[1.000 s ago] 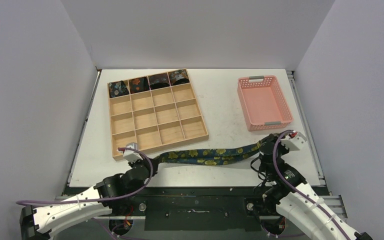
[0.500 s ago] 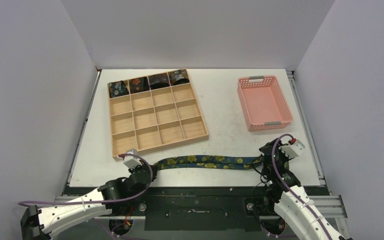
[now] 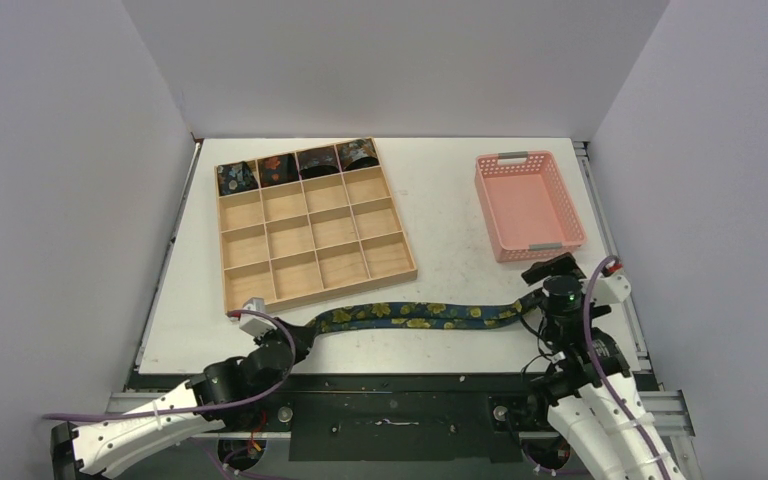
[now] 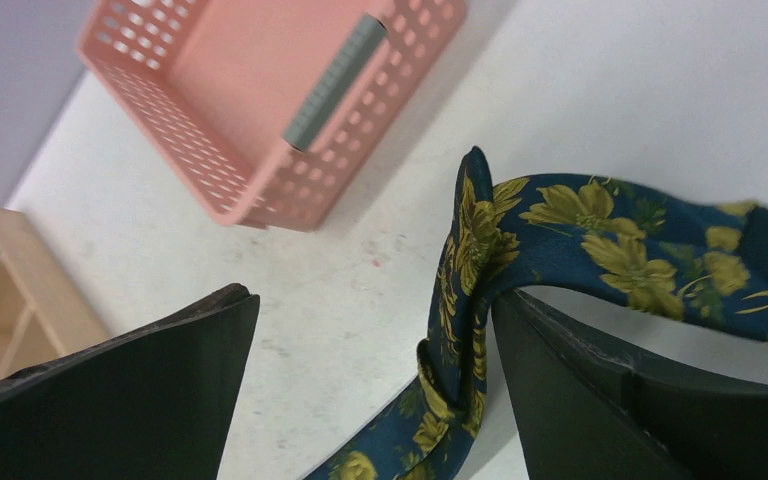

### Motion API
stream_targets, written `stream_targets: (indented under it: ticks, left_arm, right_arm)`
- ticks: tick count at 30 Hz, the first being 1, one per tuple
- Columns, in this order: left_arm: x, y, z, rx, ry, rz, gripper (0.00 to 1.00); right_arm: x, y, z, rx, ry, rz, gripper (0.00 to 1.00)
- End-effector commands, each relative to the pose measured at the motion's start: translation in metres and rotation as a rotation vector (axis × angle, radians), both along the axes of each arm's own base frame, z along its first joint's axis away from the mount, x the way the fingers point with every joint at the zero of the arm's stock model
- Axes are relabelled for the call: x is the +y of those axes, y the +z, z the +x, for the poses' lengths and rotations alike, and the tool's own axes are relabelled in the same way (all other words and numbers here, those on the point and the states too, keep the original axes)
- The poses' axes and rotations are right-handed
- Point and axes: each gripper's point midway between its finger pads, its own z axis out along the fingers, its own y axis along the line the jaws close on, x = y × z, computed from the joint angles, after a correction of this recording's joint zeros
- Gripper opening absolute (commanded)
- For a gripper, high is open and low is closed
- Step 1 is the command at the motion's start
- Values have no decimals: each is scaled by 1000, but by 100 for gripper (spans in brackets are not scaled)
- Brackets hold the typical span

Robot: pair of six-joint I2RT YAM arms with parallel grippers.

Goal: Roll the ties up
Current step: Flatten out the tie at the center of the board.

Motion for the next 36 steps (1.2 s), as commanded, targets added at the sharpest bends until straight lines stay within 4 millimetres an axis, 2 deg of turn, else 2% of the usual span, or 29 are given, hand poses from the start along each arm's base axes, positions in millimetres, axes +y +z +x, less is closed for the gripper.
stream_targets:
  ticks: [1, 5, 7, 9, 11, 13, 15, 17, 18, 22, 25, 26, 31, 36]
  left_arm:
    - [14, -10, -2, 19, 30, 50, 0]
    - [13, -10, -3, 25, 24, 55, 0]
    - [12, -8, -4, 30, 20, 52, 0]
    - [11, -7, -5, 36, 13, 45, 0]
    - [10, -4, -7, 41, 1, 36, 0]
    - [11, 1, -10, 42, -10, 30, 0]
    - [8, 5, -12, 44, -31, 15, 0]
    - [9, 6, -14, 52, -34, 5, 2]
    - [9, 8, -15, 54, -35, -1, 10]
    - [13, 19, -19, 68, -37, -4, 36]
    - [16, 30, -22, 78, -41, -6, 46]
    - [20, 38, -24, 82, -36, 4, 49]
    - [29, 56, -18, 42, -6, 38, 49]
    - [28, 81, -11, -13, -11, 61, 46]
  right_arm:
    - [-9, 35, -19, 4, -31, 0, 90]
    - [-8, 30, -21, 52, -48, 3, 90]
    - [-5, 33, -18, 40, -19, 3, 90]
    - [19, 46, -3, -47, 130, 30, 91]
    - [45, 55, 9, -136, 269, 65, 100]
    - [66, 52, 19, -159, 369, 94, 86]
    - [83, 36, 29, -103, 448, 107, 63]
    - [105, 17, 38, -50, 538, 129, 48]
    - [114, 5, 39, -13, 574, 137, 44]
    - [153, -5, 40, -4, 689, 66, 42]
    - [179, -16, 34, 34, 773, -10, 42]
    - [185, -32, 31, 87, 793, -60, 41]
    - [174, -73, 22, 194, 758, -102, 36]
    - [154, -107, -9, 299, 730, -82, 34]
